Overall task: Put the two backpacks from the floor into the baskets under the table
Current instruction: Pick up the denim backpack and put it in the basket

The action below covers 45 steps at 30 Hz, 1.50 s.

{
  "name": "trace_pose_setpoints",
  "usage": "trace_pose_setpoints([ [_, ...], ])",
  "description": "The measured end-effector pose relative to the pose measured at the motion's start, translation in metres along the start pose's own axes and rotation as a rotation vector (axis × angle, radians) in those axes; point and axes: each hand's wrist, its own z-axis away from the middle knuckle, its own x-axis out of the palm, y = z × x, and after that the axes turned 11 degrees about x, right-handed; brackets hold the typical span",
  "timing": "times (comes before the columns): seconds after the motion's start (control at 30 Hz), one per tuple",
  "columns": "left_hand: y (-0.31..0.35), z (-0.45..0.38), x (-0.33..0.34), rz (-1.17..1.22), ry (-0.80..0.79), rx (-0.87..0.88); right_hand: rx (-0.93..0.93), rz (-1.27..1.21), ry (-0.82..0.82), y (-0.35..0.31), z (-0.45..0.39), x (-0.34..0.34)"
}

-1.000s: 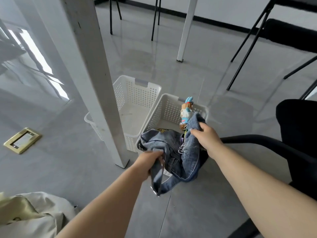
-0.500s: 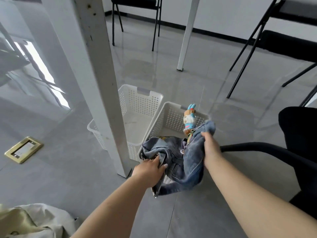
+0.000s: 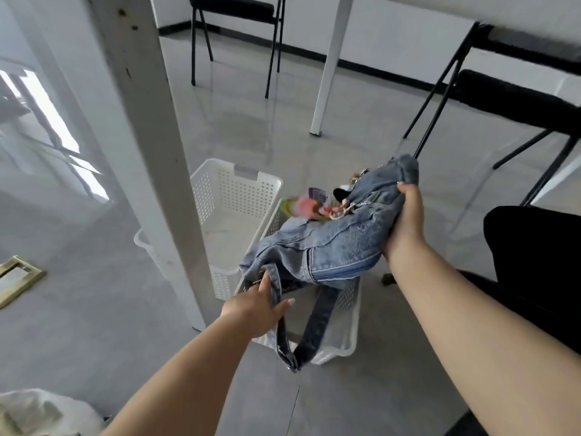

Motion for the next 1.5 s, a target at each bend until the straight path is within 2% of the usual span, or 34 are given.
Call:
trace_pose_setpoints([
  [0.1,0.006,-0.003,-0.005,-0.048,-0.065,0.031,0.043,0.298,0.168,0.014,-0.012,-0.017],
  [0.2,0.005,0.004,-0.001,-0.101,0.054,0.136,0.046,0.603,0.313,0.03,-0.018,-0.032],
  [0.27,-0.002,0.009,0.008,-0.217,0.046,0.266,0.078,0.628,0.324,0.039,-0.016,-0.038],
  [0.33,-0.01,0.013,0.02,-0.291,-0.094,0.376,0.103,0.601,0.283,0.045,-0.014,-0.036],
  [0.4,-0.011,0.014,0.027,-0.362,-0.191,0.41,0.135,0.546,0.223,0.048,-0.011,-0.027],
  [0.5,-0.01,0.004,0.024,-0.253,-0.198,0.42,0.174,0.404,0.149,0.042,-0.007,-0.004],
  [0.57,-0.01,-0.001,0.019,-0.039,-0.13,0.377,0.131,0.359,0.049,0.034,-0.002,0.011],
  [0.63,-0.013,-0.006,0.018,0.179,0.056,0.192,0.118,0.345,-0.026,0.026,0.002,0.023],
  [0.67,-0.012,-0.006,0.019,0.189,0.113,0.088,0.116,0.374,-0.037,0.026,-0.001,0.027],
  [0.7,-0.008,-0.007,0.019,0.117,0.099,0.021,0.101,0.423,-0.049,0.028,-0.002,0.03],
  [0.77,0.004,-0.009,0.024,-0.091,0.002,0.025,0.093,0.577,-0.072,0.04,-0.009,0.029],
  [0.8,0.011,-0.01,0.026,-0.136,0.04,0.075,0.081,0.648,-0.074,0.047,-0.014,0.026],
  [0.83,0.019,-0.011,0.027,-0.096,0.111,0.134,0.071,0.7,-0.09,0.053,-0.015,0.024],
  [0.9,0.036,-0.012,0.025,0.226,0.33,0.203,0.063,0.734,-0.145,0.062,-0.01,0.025],
  [1.0,0.059,-0.009,0.013,0.878,0.53,0.045,0.157,0.615,-0.319,0.072,-0.006,0.028],
  [1.07,0.066,-0.009,0.008,1.191,0.646,-0.093,0.255,0.58,-0.428,0.071,-0.004,0.025],
  [1.1,0.065,-0.009,0.004,1.291,0.681,-0.166,0.27,0.588,-0.433,0.069,-0.005,0.023],
  [1.17,0.057,-0.008,-0.004,1.345,0.703,-0.28,0.193,0.693,-0.328,0.068,-0.012,0.012],
  [1.23,0.045,-0.001,-0.01,1.357,0.725,-0.335,0.084,1.027,-0.128,0.074,-0.021,-0.009],
  [1.27,0.04,0.003,-0.013,1.356,0.74,-0.337,0.078,1.182,-0.091,0.083,-0.026,-0.022],
  [1.37,0.03,0.012,-0.018,1.293,0.743,-0.301,0.15,1.365,-0.175,0.124,-0.024,-0.048],
  [1.5,0.021,0.016,-0.013,1.165,0.737,-0.223,-0.11,1.474,-0.193,0.158,-0.025,-0.04],
])
